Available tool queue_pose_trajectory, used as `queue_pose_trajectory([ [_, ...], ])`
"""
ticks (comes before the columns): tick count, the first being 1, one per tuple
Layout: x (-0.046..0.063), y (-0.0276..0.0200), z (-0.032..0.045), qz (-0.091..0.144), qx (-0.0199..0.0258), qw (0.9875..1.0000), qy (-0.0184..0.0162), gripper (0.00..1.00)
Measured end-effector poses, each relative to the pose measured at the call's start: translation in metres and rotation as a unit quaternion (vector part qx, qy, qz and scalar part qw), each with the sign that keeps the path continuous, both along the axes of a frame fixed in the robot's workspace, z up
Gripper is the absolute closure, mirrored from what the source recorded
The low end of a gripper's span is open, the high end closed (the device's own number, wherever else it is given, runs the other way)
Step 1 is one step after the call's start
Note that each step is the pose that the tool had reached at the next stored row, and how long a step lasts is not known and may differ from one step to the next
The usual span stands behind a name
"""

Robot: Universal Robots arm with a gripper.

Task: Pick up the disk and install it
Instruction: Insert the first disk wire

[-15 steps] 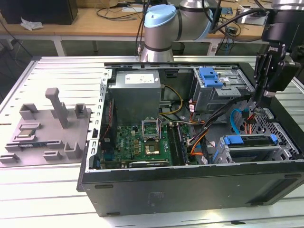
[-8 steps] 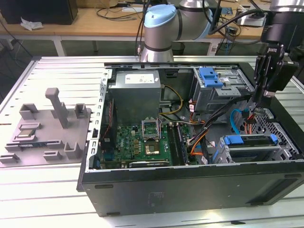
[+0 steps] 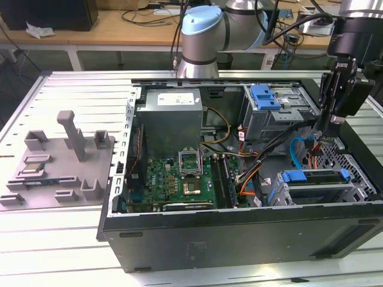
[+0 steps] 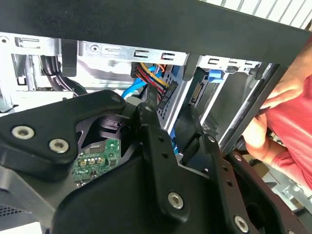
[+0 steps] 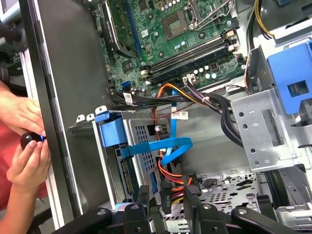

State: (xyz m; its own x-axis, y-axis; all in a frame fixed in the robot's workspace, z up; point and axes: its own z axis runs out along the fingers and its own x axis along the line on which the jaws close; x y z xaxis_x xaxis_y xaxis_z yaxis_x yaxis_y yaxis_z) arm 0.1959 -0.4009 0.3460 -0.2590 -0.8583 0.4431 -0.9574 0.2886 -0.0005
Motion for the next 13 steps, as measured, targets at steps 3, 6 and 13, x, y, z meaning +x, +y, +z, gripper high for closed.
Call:
queue_pose_trajectory([
  [3, 0.0035, 0.0, -0.0004, 0.0, -0.001, 1.0, 0.0089, 0.59],
  [6, 0.0052, 0.0, -0.0013, 0.0, -0.003, 0.9999, 0.0161, 0.59],
  [13, 0.0102, -0.0021, -0.0074, 0.0, -0.0032, 0.9998, 0.0201, 0.59],
])
